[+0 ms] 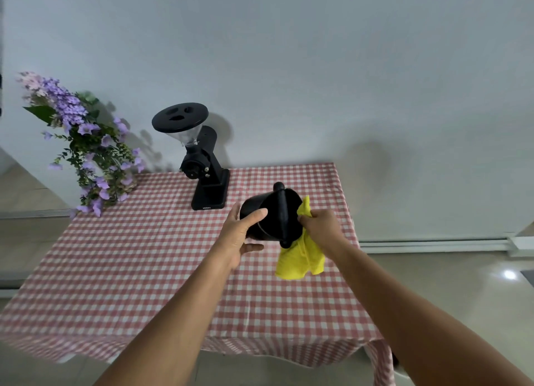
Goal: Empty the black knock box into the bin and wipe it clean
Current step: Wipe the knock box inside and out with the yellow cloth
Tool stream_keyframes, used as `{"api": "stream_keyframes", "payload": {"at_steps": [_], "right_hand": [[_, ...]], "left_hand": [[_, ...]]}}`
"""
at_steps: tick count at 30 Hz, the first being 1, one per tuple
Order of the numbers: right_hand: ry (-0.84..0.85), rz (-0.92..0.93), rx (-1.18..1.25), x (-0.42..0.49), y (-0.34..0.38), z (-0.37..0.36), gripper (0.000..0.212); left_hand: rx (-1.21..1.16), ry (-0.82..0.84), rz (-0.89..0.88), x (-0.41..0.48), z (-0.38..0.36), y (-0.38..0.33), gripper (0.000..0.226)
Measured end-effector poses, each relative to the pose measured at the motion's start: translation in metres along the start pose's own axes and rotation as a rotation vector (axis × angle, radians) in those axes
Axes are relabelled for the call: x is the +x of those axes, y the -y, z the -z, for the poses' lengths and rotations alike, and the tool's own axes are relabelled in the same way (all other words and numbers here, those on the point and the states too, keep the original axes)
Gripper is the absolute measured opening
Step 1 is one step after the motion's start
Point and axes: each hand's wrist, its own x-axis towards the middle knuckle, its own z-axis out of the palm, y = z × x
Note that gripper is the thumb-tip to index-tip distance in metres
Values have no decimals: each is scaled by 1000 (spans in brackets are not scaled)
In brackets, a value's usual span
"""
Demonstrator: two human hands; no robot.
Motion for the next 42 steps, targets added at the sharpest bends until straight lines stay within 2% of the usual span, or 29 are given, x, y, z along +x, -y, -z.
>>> {"api": "stream_keyframes", "payload": {"at_steps": [2,4,6,8,10,13,17,19,21,24,26,28,33,36,39,42], "right_hand": [[-5,127,-240,2,7,10,21],[3,224,-432,1,18,16,15],[1,301,-600,-2,31,17,20],[-7,361,-708,-2,41,16,28],[-9,393,-741,-1,47,16,30],[22,386,-597,0,39,19,31],[-14,363,-434,10,13,28,17],[-61,335,-300,13,9,29,20],[-97,382,-208,6,11,22,21],[-13,466,-290,-12,13,-3,34],[-5,433,-362,-20,11,-21,41],[-26,412,-346,-27,11,-34,40],[72,506,-307,-31,5,-36,37],[-7,392,-314,-20,5,-25,36],[-81,329,-290,-22,10,-27,36],[21,388,-188,-37,10,-42,36]], "left_hand": [[99,83,88,-2,5,-9,86],[187,142,163,-7,5,-17,79],[229,161,225,-9,4,-19,77],[198,149,279,-9,5,-18,75],[142,144,287,-10,3,-16,63],[88,96,234,-12,-1,-13,42],[-86,-45,170,-9,7,-7,44],[-155,-92,139,-8,12,-4,41],[-205,-101,117,-7,11,0,37],[-222,-66,86,-6,-1,9,44],[-135,-49,61,-5,-10,15,52],[-84,-41,49,-5,-14,19,54],[-127,-69,33,-4,-10,22,49],[-163,-111,45,-5,-13,23,54],[-170,-111,51,-5,-17,20,48],[-175,-79,46,-3,-16,14,43]]}}
